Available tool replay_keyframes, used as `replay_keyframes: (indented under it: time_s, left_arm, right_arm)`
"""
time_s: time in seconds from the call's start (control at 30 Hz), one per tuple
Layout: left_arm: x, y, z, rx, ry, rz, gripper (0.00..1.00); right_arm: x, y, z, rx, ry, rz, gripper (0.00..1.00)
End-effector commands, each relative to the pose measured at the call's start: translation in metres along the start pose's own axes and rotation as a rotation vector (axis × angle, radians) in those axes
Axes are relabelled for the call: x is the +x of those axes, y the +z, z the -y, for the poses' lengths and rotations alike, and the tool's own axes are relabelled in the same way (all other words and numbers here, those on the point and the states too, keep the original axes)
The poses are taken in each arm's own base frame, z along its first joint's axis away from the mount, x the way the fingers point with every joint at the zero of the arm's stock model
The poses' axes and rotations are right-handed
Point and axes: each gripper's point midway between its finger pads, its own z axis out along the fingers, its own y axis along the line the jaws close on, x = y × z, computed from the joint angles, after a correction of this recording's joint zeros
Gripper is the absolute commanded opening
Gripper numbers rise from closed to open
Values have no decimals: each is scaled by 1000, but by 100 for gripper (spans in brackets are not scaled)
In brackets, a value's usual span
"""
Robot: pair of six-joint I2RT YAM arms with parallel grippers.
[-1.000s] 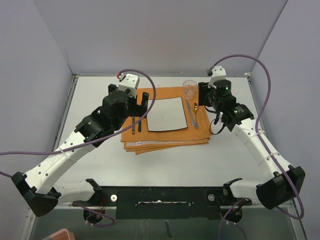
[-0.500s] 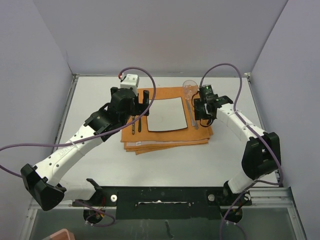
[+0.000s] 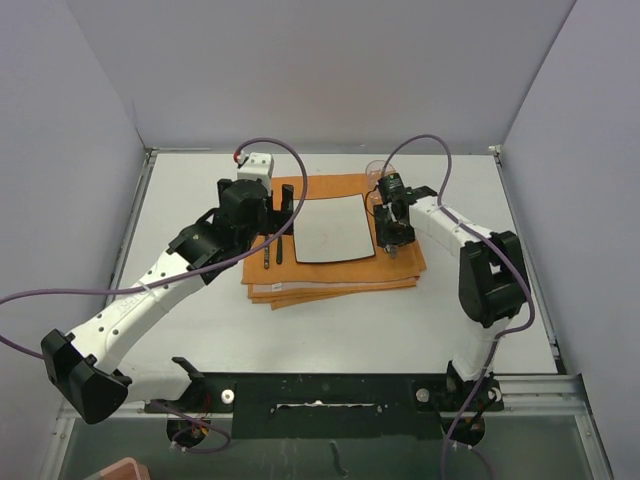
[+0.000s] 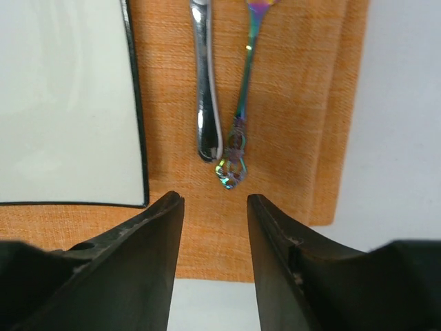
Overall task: Set the dinner table for one person
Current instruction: Place the knife on the napkin.
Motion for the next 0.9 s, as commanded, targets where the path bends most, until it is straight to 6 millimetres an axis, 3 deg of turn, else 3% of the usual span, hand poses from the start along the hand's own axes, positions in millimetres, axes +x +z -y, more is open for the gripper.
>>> replay_keyframes:
  time_s: [0.0,0.17,0.33,0.7,0.87]
  left_arm:
    - [-24,-17,-6,12,-36,74,98]
    - [-27,-22,-13,2,-26,85,98]
    - [-26,-26,-20,-5,-21,86,98]
    - [-28,-32,-30,-21,-8,96,98]
    - [-28,-31,-31,-24,-2,96,98]
  right_arm:
    - [-25,-1,-26,-52,-21,58,41]
    - [-27,18,-40,-40,-46,30,36]
    - [-35,33,-40,-7,-64,16,34]
    - [-66,17,-26,12,-32,111,35]
    - [-66,22,-15,13,-14,88,35]
